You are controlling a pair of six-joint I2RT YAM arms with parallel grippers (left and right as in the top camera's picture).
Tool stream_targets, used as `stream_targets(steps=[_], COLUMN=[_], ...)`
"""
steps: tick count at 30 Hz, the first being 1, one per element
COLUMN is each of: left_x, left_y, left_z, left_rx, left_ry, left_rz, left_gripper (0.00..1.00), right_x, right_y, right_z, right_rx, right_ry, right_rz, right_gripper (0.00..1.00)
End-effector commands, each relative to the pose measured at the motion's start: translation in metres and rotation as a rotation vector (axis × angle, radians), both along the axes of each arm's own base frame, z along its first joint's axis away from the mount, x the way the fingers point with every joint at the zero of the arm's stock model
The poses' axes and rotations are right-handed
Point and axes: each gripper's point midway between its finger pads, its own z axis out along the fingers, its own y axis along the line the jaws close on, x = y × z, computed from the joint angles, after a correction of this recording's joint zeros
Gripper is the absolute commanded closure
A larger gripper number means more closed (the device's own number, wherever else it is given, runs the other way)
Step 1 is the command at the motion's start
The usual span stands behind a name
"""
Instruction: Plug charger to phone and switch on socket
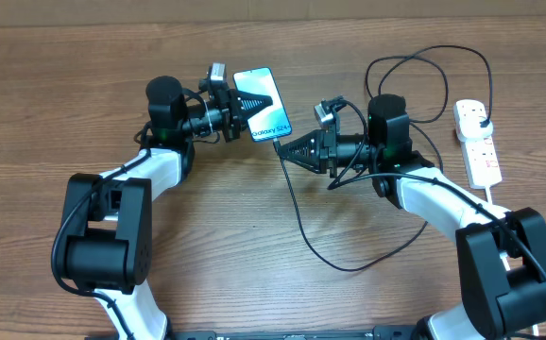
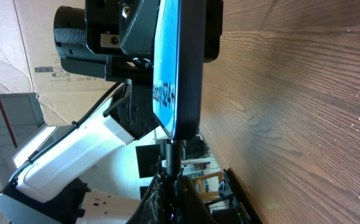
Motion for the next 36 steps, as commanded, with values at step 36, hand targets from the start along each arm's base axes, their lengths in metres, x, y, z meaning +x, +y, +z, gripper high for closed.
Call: stream_targets(steps=[36], left_x=[0.0006], left_y=[-0.0052], left_z=[0.0059], left_rx=[0.010], left_ry=[-0.056], left_rz=[0.000], left_gripper=[0.96], right_x=[0.0002], right_y=[-0.0018], right_z=[0.0087], right_rx=[0.008], right_ry=[-0.039], right_rz=[-0.006], right_gripper=[0.96])
